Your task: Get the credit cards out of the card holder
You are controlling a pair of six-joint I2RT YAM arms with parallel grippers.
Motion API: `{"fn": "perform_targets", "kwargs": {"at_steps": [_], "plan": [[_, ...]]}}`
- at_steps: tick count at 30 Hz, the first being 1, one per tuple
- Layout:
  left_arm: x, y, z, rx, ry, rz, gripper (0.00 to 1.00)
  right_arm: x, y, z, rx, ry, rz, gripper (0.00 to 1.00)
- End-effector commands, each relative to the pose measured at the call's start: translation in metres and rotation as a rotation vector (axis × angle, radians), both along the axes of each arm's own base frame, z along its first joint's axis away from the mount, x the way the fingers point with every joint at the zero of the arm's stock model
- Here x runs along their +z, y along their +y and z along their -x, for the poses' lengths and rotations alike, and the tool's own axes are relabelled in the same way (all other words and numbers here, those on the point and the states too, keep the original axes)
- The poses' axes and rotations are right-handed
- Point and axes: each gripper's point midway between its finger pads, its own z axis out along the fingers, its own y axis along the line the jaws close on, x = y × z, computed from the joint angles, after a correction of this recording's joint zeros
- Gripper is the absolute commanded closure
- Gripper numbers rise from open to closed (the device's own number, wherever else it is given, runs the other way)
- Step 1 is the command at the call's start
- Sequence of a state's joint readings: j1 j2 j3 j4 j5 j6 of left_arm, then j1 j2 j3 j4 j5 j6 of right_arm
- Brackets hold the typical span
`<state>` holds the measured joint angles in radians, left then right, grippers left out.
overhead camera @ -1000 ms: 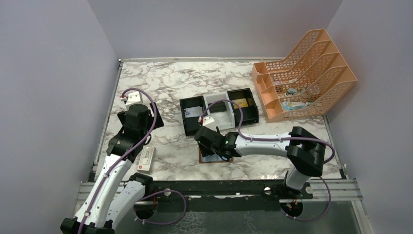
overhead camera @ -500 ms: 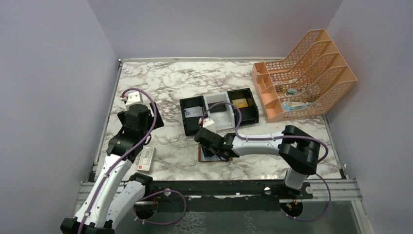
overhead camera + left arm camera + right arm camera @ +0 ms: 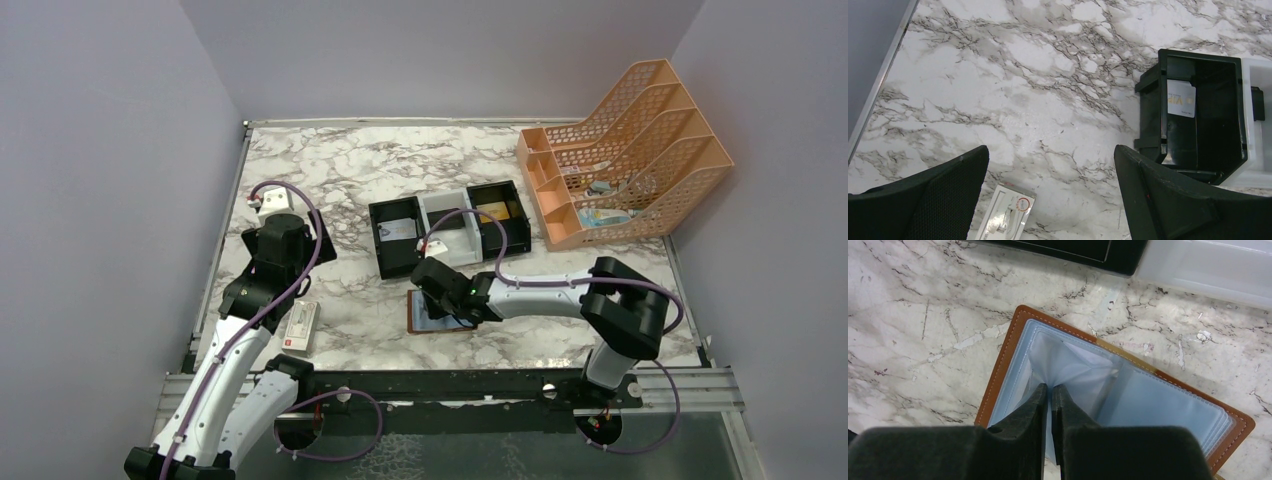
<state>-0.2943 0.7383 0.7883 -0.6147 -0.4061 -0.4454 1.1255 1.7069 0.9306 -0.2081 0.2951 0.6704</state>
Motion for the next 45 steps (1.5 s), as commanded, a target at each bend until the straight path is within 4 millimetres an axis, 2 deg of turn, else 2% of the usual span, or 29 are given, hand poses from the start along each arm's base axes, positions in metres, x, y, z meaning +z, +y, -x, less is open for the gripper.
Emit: {"fn": "perform_targets", "kwargs": {"at_steps": [1,3,6,8,10,12,16,22,29,34,41,45], "plan": [[-0.005,-0.004,-0.001,-0.028,0.012,0.003,0.01,0.000,-0.003,0.012,0.059,0.044,-0.018,0.92],[-0.006,-0.009,-0.002,-0.053,0.015,0.012,0.01,0.007,0.001,0.012,0.079,0.058,-0.074,0.92],[-0.007,-0.026,-0.005,-0.125,0.014,0.070,0.01,0.017,0.006,0.013,0.107,0.089,-0.189,0.93],[-0.009,-0.048,-0.004,-0.191,0.019,0.176,0.01,0.022,0.006,0.012,0.113,0.121,-0.257,0.95],[-0.011,-0.087,0.002,-0.355,0.018,0.325,0.01,0.027,0.007,0.013,0.135,0.147,-0.314,0.95],[-0.014,-0.117,0.011,-0.482,0.023,0.453,0.01,0.033,0.007,0.016,0.161,0.168,-0.365,0.95],[-0.023,-0.149,0.030,-0.610,0.048,0.622,0.01,0.038,0.004,0.019,0.178,0.217,-0.442,0.96],[-0.039,-0.179,0.058,-0.704,0.036,0.741,0.06,0.040,0.001,0.024,0.185,0.258,-0.531,0.96],[-0.069,-0.212,0.085,-0.749,0.097,0.773,0.16,0.037,0.000,0.028,0.187,0.293,-0.576,0.96],[-0.084,-0.225,0.088,-0.727,0.106,0.798,0.30,0.032,-0.004,0.029,0.161,0.299,-0.577,0.96],[-0.102,-0.230,0.097,-0.727,0.154,0.753,0.39,0.024,-0.008,0.030,0.136,0.316,-0.577,0.96],[-0.120,-0.229,0.108,-0.719,0.215,0.750,0.42,0.025,-0.008,0.031,0.132,0.322,-0.594,0.96]]}}
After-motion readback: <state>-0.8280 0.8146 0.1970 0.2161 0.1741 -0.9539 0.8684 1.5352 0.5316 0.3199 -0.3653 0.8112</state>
